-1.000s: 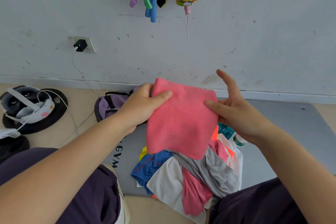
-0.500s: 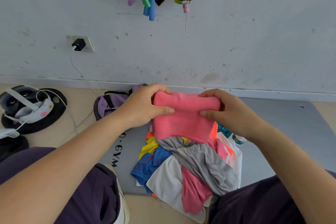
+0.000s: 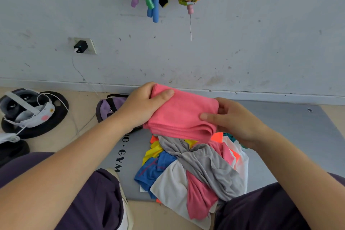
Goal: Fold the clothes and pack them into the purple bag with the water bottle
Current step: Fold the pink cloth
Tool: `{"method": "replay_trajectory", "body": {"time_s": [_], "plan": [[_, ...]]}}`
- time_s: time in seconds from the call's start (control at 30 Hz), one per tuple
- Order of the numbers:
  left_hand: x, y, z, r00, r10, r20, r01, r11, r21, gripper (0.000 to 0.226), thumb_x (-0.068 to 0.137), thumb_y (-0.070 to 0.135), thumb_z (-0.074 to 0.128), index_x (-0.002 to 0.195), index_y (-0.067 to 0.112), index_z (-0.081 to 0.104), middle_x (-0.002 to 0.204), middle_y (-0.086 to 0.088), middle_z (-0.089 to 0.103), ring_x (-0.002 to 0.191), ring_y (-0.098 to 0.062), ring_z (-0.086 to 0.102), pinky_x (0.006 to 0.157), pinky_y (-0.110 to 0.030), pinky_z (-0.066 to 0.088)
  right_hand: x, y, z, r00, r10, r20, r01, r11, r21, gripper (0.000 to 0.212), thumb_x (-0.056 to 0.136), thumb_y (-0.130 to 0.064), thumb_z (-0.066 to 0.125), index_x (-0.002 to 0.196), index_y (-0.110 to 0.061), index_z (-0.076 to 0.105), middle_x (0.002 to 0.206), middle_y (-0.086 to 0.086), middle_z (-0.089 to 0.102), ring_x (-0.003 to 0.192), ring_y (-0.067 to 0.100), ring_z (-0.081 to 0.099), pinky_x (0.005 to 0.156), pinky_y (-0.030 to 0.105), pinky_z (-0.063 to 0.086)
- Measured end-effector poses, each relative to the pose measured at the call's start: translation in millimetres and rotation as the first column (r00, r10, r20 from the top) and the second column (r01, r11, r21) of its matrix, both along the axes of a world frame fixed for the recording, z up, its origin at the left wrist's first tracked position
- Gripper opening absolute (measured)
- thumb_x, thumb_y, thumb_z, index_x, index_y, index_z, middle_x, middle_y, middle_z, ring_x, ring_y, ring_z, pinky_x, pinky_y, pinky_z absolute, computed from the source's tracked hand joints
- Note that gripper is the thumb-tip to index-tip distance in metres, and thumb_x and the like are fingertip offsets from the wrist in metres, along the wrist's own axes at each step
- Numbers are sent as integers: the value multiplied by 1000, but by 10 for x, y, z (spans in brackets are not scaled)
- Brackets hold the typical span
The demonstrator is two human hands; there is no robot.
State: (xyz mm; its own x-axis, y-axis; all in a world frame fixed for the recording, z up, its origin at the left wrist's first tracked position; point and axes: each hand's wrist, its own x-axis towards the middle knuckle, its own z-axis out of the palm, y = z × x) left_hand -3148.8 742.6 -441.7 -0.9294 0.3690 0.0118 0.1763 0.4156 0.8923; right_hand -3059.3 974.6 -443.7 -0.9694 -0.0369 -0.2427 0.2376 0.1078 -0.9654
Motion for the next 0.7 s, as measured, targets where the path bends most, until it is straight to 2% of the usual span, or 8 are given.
{"method": "replay_trajectory", "body": {"time_s": [0.13, 0.27, 0.33, 0.37, 0.47, 0.57, 0.63, 0.7], "plan": [[-81, -11, -43, 998, 38, 44, -37, 999, -18, 55, 68, 71, 64, 98, 25, 65, 93, 8, 71, 83, -6, 68, 73, -28, 55, -30, 60, 40, 999, -31, 11, 32, 979, -199, 45, 76, -22, 72, 114, 0, 64, 96, 11, 71, 80, 19, 68, 77, 37, 60], [-48, 23, -141, 995, 89, 47, -84, 990, -109, 30, 82, 47, 73, 93, 21, 63, 80, 3, 66, 64, -5, 63, 57, -22, 47, -4, -10, -17, 993, -121, -11, 118, 979, -164, 38, 83, -17, 70, 116, 0, 58, 102, 21, 70, 83, 26, 67, 78, 45, 56], [43, 104, -155, 958, -41, 285, 35, 999, 25, 34, 88, 51, 64, 95, 18, 68, 81, -5, 70, 64, -9, 67, 55, -26, 53, 30, -119, -45, 976, -186, -111, 175, 979, -104, 25, 86, -9, 69, 106, -3, 56, 101, 23, 68, 82, 26, 67, 67, 39, 55], [95, 151, -151, 898, -120, 424, 81, 991, 110, 44, 88, 58, 60, 99, 16, 69, 87, -8, 73, 72, -15, 71, 61, -31, 57, 46, -182, -66, 965, -192, -179, 183, 981, -64, 21, 85, -6, 70, 100, -7, 56, 96, 19, 68, 78, 22, 67, 61, 32, 53], [179, 249, -193, 750, -229, 620, 86, 964, 251, 65, 79, 71, 56, 111, 16, 67, 101, -11, 75, 94, -28, 73, 77, -39, 59, 102, -336, -119, 953, 13, -303, 36, 987, 156, 29, 76, -6, 79, 93, -16, 58, 88, 4, 64, 74, 12, 62, 60, 29, 52], [170, 250, -246, 782, -122, 612, -96, 946, 311, 33, 89, 41, 65, 112, 17, 67, 105, -9, 74, 90, -22, 73, 78, -36, 60, 130, -388, -115, 934, 235, -270, -141, 935, 325, 23, 73, -23, 83, 85, -21, 64, 100, -9, 68, 96, 9, 64, 83, 31, 55], [156, 220, -235, 815, -95, 571, -157, 913, 376, 32, 88, 17, 68, 119, 14, 62, 107, -9, 74, 89, -19, 73, 73, -32, 60, 69, -376, -89, 928, 97, -360, 17, 953, 302, 14, 78, -26, 79, 82, -20, 67, 94, -8, 71, 94, 8, 65, 86, 26, 52], [149, 172, -188, 846, -136, 516, -134, 883, 451, 49, 81, 15, 72, 128, 15, 56, 114, -7, 72, 99, -21, 71, 79, -33, 58, -31, -350, -56, 904, -132, -407, 250, 935, 251, 20, 82, -27, 76, 94, -19, 63, 94, -8, 68, 90, 6, 64, 79, 21, 52]]}}
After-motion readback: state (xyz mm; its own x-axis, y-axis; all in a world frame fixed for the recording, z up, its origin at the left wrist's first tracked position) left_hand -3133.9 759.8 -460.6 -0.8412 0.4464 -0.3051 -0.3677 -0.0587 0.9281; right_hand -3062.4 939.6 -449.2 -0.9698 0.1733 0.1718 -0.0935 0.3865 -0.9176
